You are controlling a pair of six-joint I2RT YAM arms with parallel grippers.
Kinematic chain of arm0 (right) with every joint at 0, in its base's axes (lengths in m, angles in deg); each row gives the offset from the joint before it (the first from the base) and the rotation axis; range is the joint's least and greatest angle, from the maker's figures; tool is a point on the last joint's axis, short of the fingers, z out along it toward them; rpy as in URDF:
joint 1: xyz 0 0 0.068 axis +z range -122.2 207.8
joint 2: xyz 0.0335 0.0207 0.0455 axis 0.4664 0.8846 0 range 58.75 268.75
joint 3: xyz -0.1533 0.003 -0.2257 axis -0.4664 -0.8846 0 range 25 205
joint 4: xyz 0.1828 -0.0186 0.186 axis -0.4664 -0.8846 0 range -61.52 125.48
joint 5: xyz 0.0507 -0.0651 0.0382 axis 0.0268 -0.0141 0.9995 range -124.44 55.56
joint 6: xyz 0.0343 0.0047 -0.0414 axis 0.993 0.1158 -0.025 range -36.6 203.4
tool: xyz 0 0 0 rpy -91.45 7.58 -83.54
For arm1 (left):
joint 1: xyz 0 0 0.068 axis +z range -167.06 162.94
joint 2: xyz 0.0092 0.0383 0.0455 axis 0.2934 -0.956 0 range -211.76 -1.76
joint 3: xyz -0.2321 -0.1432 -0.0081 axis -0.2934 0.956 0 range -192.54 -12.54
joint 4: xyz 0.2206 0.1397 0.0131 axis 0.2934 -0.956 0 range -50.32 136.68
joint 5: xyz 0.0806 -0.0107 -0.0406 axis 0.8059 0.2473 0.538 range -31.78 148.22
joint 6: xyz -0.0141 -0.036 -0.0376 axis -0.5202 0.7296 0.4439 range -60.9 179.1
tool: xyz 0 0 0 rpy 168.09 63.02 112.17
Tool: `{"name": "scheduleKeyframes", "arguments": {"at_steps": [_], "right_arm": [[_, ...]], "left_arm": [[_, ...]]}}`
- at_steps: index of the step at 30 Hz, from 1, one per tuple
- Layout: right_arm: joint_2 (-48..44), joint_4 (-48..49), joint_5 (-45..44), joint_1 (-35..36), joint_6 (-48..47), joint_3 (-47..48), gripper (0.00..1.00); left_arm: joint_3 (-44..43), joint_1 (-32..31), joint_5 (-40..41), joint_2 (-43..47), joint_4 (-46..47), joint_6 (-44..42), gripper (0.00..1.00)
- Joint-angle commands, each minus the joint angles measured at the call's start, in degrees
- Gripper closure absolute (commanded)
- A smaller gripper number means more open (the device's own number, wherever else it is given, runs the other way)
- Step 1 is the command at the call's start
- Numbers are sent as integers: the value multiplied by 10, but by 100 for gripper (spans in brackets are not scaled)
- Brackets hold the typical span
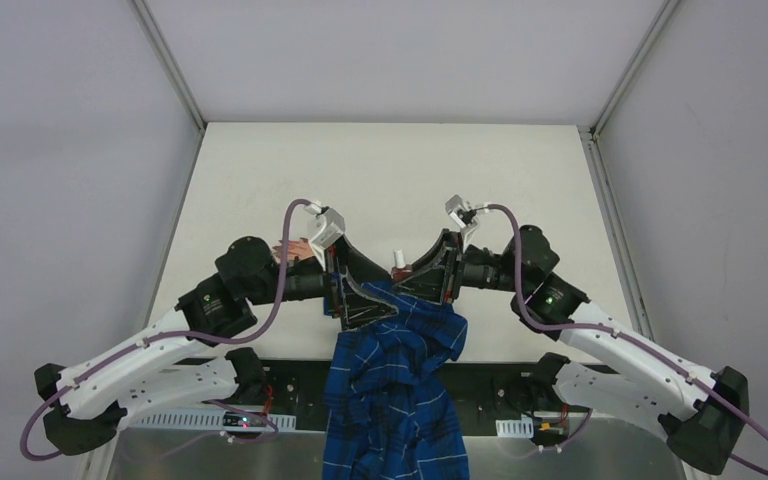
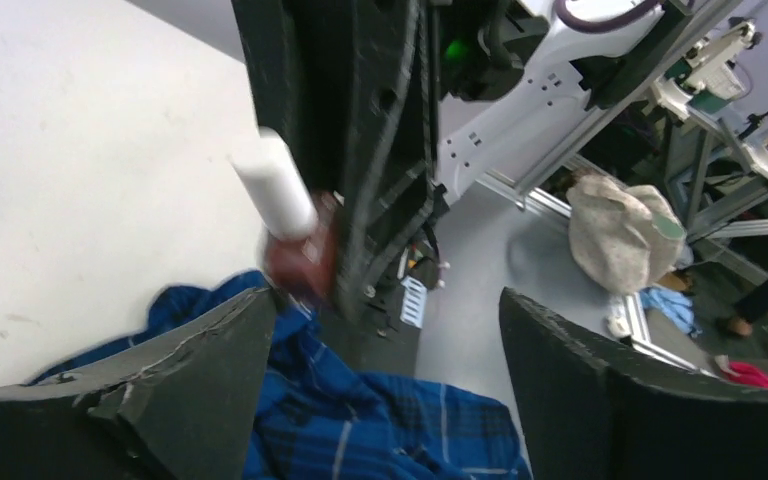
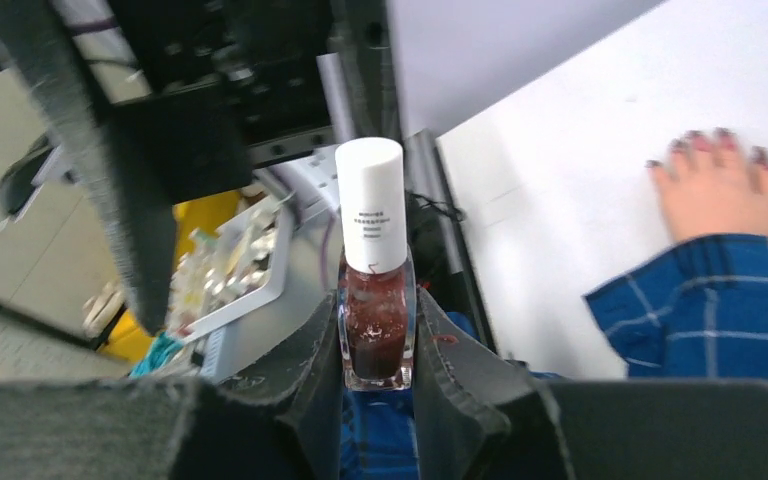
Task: Paint the nails
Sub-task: Screw the nail polish bottle.
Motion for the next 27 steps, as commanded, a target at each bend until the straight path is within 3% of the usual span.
{"name": "scheduleKeyframes", "arguments": {"at_steps": [1,5,13,18,22,27], "right_arm": [[-35,-57,-123,-10,-46,-11,100],[-50,-104,-165,-10,-62,-26,100],[-21,-118,-282,25,-90,-32,100],[15,-108,-413,94,-114,-20,100],[43,-101,-431,114,-116,-8,100],[69,-99,-446,135,-124,7,100]], "left_arm": [[-5,-8,68,54,-65,-29,11],[-12,-8,154,71,-109,-45,5],[-20,-7,242,18,-109,-13,6],[-31,-8,274,-29,-102,15,15],[-35,-8,302,-48,-101,26,26],[-31,-8,345,-52,-100,51,33]]}}
